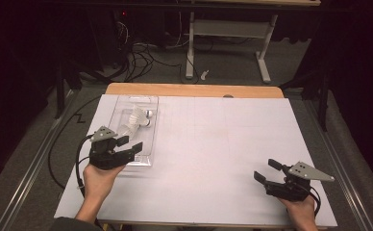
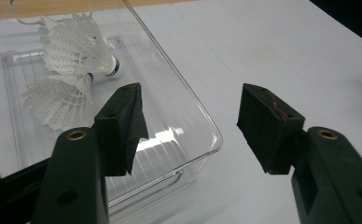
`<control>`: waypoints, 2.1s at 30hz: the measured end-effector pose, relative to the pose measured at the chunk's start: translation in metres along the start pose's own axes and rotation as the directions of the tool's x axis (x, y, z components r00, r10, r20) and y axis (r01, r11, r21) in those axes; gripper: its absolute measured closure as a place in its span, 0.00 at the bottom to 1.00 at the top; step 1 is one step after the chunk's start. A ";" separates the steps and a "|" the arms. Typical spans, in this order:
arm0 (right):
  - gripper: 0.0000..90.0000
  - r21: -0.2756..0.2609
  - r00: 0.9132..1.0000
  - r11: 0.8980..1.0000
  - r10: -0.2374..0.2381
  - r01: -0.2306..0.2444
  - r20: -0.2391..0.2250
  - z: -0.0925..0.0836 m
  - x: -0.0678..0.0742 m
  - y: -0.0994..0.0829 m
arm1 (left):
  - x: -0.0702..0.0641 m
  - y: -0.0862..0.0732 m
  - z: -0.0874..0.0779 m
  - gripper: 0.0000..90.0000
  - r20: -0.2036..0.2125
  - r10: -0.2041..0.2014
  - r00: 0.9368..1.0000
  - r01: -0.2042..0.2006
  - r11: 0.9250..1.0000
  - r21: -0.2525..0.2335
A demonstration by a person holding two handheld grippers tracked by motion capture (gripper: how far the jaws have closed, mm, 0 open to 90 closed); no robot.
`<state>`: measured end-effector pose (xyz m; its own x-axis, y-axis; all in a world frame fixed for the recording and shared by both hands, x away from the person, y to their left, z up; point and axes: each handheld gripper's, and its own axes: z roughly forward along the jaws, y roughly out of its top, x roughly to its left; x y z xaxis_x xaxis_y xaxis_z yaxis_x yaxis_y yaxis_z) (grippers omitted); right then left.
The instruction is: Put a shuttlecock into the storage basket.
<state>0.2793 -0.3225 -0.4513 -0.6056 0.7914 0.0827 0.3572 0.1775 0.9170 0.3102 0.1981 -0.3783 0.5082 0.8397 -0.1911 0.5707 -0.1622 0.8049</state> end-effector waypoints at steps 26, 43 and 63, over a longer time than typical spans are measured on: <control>0.27 0.001 1.000 1.000 0.001 -0.001 0.000 0.000 0.000 0.000 | -0.003 -0.013 -0.002 0.46 0.006 -0.004 1.000 0.004 1.000 -0.019; 0.27 0.001 1.000 1.000 -0.001 0.001 -0.001 0.000 0.000 0.000 | -0.006 -0.019 0.000 0.46 0.014 -0.001 1.000 0.001 1.000 -0.026; 0.27 0.001 1.000 1.000 -0.001 0.001 -0.001 0.000 0.000 0.000 | -0.008 -0.027 0.005 0.46 0.021 -0.001 1.000 0.001 1.000 -0.026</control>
<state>0.2795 -0.3222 -0.4514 -0.6065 0.7908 0.0823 0.3575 0.1788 0.9166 0.2938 0.1933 -0.4009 0.5215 0.8287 -0.2034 0.5542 -0.1477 0.8191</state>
